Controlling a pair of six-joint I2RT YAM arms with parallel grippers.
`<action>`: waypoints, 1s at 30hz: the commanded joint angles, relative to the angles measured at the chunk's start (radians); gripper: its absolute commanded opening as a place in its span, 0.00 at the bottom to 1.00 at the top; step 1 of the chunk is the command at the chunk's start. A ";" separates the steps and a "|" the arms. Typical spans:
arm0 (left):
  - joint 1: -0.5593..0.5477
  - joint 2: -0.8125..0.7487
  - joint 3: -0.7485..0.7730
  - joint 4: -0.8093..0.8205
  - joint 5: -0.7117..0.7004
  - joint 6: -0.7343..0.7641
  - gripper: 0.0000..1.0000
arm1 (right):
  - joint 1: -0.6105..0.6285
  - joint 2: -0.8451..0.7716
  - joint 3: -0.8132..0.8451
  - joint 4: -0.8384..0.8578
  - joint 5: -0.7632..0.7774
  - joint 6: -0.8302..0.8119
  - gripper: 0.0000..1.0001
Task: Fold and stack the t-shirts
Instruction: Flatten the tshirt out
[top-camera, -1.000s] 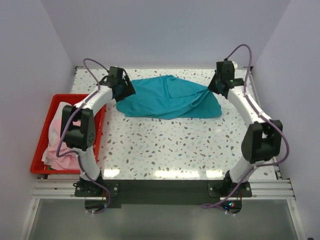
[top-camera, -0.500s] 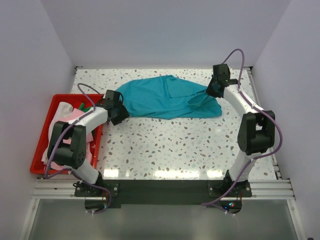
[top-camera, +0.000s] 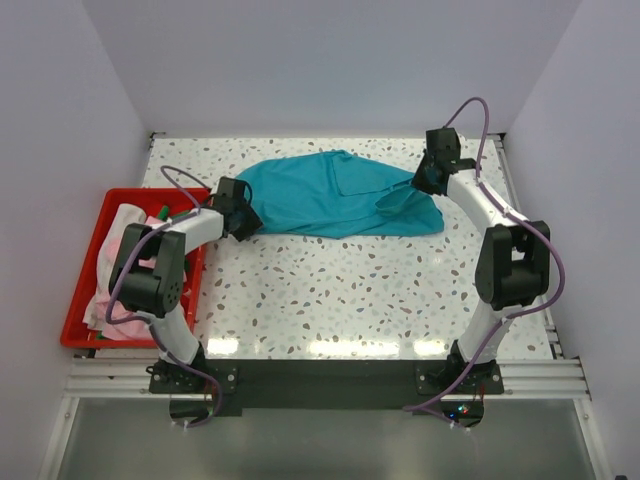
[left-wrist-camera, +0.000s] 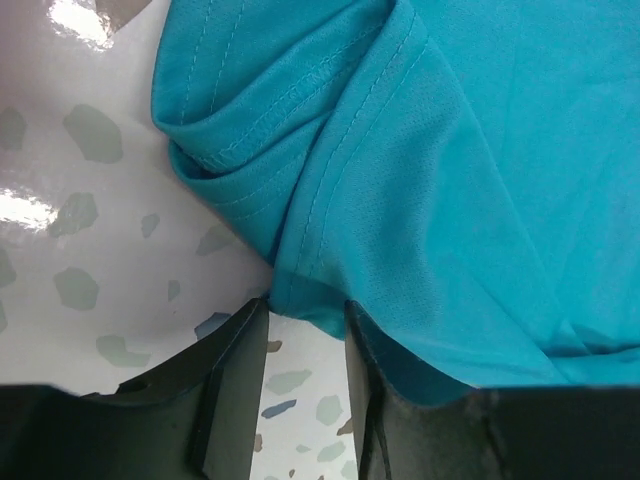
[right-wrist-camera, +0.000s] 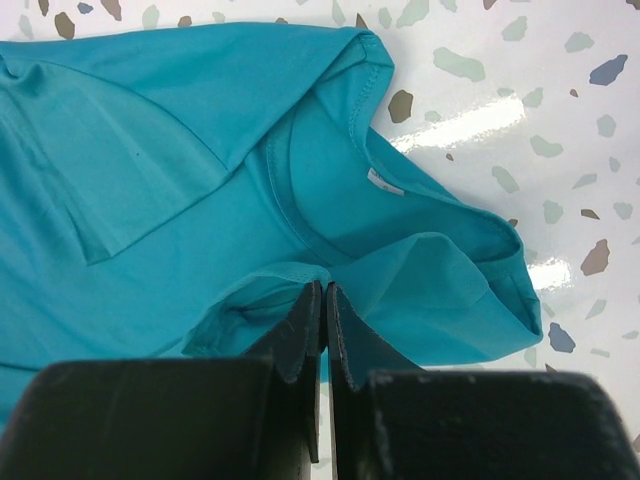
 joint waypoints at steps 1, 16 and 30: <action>-0.004 0.024 0.039 0.068 -0.017 -0.027 0.40 | -0.003 -0.038 -0.007 0.046 -0.008 -0.015 0.00; 0.008 -0.125 0.027 -0.038 -0.054 0.015 0.00 | -0.015 -0.125 -0.043 0.029 -0.018 -0.003 0.00; 0.017 -0.638 -0.002 -0.269 -0.062 0.119 0.00 | -0.024 -0.550 -0.149 -0.100 -0.007 -0.002 0.00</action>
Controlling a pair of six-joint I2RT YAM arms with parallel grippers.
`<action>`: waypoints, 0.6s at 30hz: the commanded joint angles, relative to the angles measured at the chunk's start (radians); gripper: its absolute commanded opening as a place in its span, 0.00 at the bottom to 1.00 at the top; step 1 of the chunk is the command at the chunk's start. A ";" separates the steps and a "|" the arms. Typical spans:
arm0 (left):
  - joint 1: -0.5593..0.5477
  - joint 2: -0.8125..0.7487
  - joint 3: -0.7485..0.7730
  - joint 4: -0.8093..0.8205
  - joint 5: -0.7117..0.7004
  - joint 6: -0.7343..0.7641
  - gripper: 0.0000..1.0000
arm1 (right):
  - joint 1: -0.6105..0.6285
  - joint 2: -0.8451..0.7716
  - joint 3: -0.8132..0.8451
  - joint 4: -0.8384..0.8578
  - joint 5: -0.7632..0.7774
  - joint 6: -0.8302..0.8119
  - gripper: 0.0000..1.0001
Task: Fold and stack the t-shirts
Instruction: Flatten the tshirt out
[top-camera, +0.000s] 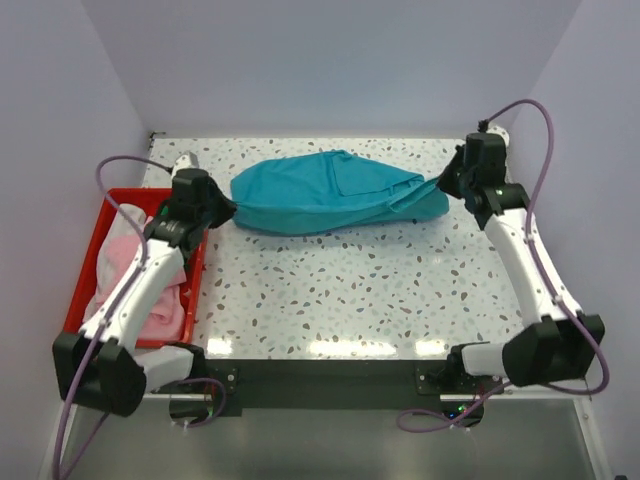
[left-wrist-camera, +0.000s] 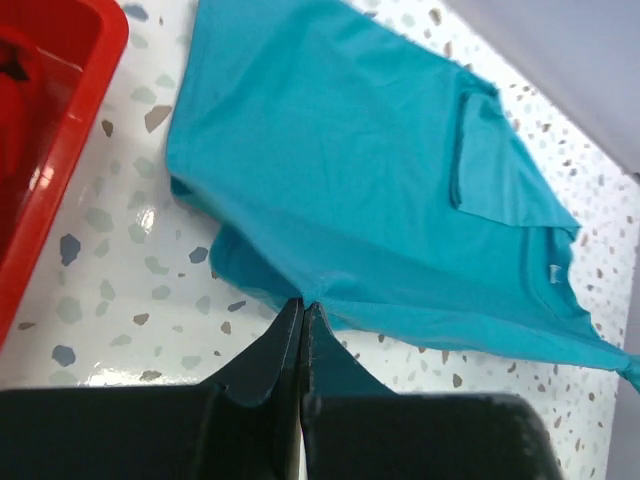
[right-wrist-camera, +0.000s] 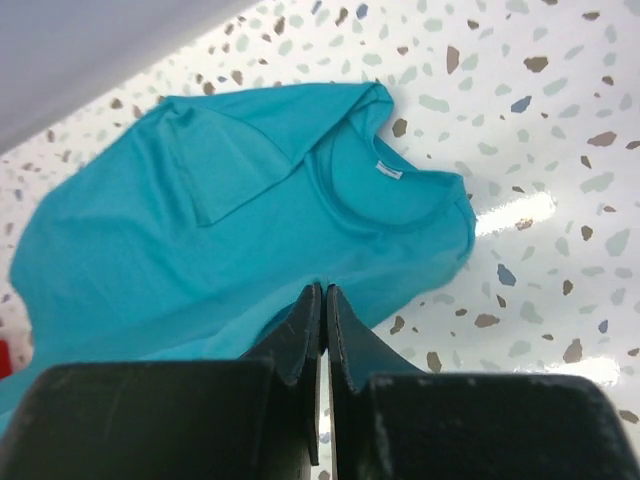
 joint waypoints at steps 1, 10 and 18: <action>0.008 -0.167 0.012 -0.094 -0.021 0.063 0.00 | -0.005 -0.184 -0.002 -0.071 0.014 0.000 0.00; 0.008 -0.468 0.310 -0.269 -0.021 0.129 0.00 | -0.005 -0.429 0.309 -0.290 0.011 -0.068 0.00; 0.008 -0.296 0.535 -0.191 -0.009 0.135 0.00 | -0.004 -0.225 0.624 -0.262 -0.058 -0.112 0.00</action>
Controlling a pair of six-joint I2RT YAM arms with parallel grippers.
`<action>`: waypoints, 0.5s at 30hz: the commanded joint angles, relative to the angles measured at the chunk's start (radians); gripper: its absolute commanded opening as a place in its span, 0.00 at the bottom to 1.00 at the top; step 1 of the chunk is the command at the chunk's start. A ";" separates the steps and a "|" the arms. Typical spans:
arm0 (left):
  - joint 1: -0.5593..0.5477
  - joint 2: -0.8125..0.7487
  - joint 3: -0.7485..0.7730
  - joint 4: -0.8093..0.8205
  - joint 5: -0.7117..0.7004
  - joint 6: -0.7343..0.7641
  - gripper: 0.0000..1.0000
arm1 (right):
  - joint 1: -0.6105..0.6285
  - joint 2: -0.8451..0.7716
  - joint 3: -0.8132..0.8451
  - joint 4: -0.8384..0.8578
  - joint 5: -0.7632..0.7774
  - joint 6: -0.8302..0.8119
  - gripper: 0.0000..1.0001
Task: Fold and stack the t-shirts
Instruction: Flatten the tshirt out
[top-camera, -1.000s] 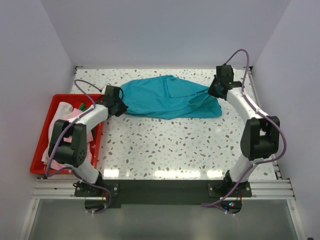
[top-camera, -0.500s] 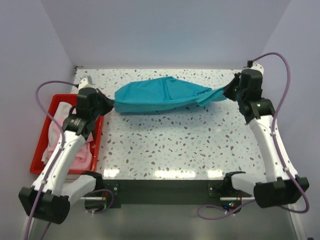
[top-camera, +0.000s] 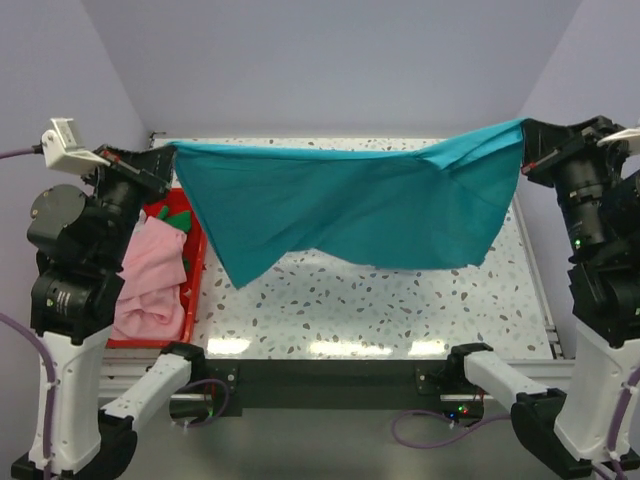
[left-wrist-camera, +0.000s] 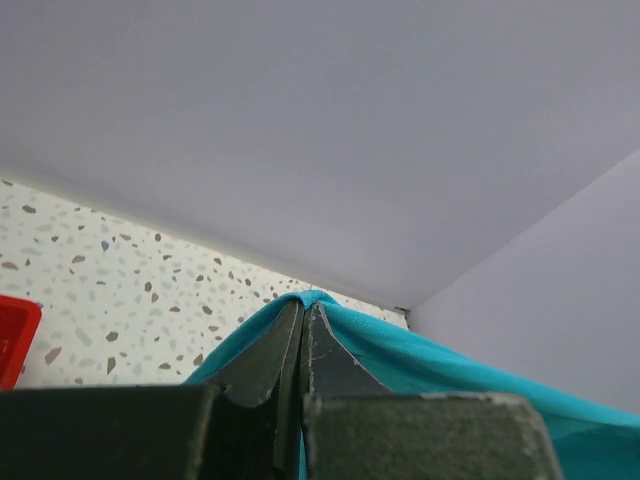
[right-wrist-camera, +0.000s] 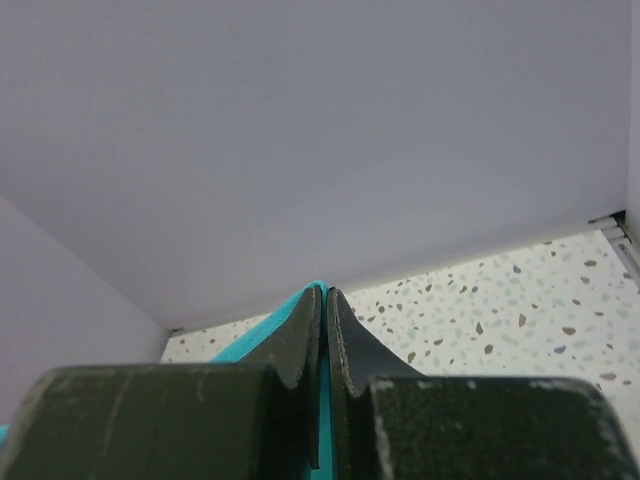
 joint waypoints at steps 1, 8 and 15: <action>0.007 0.147 0.036 0.048 0.002 0.035 0.00 | -0.003 0.165 0.029 0.041 -0.031 -0.053 0.00; 0.015 0.471 0.040 0.379 0.071 0.023 0.00 | -0.004 0.461 0.041 0.269 -0.087 -0.053 0.00; 0.058 0.944 0.571 0.438 0.186 0.018 0.00 | -0.012 0.818 0.478 0.244 -0.084 -0.059 0.00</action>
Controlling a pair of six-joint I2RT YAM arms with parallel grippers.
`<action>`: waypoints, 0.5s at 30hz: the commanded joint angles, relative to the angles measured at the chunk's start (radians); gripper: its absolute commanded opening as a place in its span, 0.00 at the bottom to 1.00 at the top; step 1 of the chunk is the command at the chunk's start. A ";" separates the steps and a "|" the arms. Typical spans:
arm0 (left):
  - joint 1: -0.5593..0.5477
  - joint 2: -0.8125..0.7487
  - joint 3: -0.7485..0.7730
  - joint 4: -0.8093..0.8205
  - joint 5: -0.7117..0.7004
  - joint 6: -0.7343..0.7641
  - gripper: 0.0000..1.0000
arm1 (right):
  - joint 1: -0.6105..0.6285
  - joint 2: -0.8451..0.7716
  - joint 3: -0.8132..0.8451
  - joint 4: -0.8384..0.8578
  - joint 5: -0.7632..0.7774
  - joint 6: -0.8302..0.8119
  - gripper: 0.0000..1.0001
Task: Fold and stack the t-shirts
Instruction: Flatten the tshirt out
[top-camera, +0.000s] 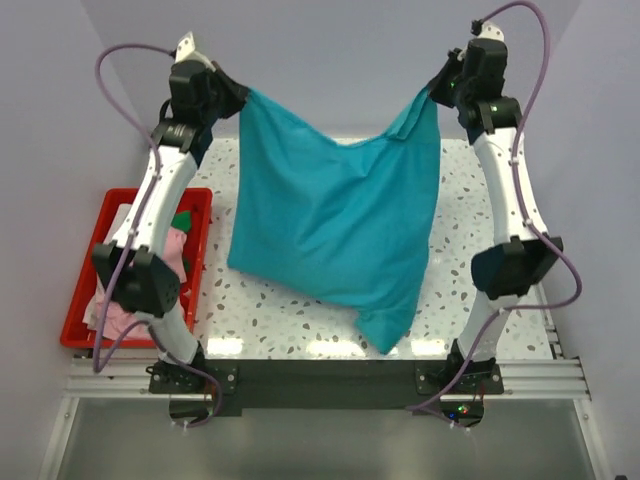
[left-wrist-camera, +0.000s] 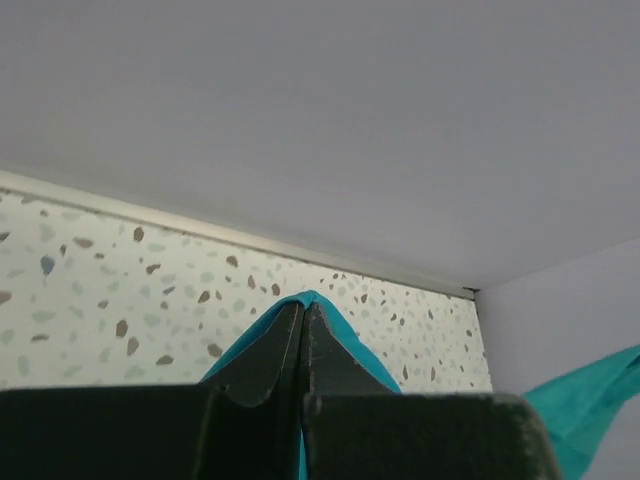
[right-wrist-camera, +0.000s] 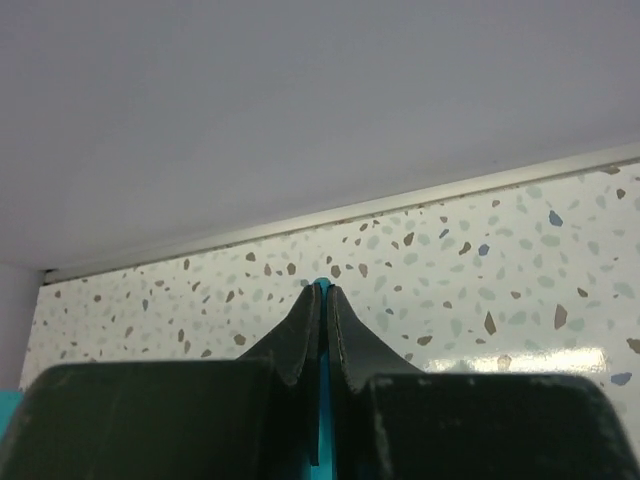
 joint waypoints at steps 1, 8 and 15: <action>0.031 0.113 0.335 0.104 0.087 0.012 0.00 | -0.010 0.042 0.321 0.039 0.001 -0.025 0.00; 0.116 0.164 0.488 0.137 0.177 -0.025 0.00 | -0.036 -0.060 0.290 0.130 0.084 -0.039 0.00; 0.137 -0.073 0.006 0.213 0.220 -0.044 0.00 | -0.041 -0.315 -0.179 0.178 0.119 -0.014 0.00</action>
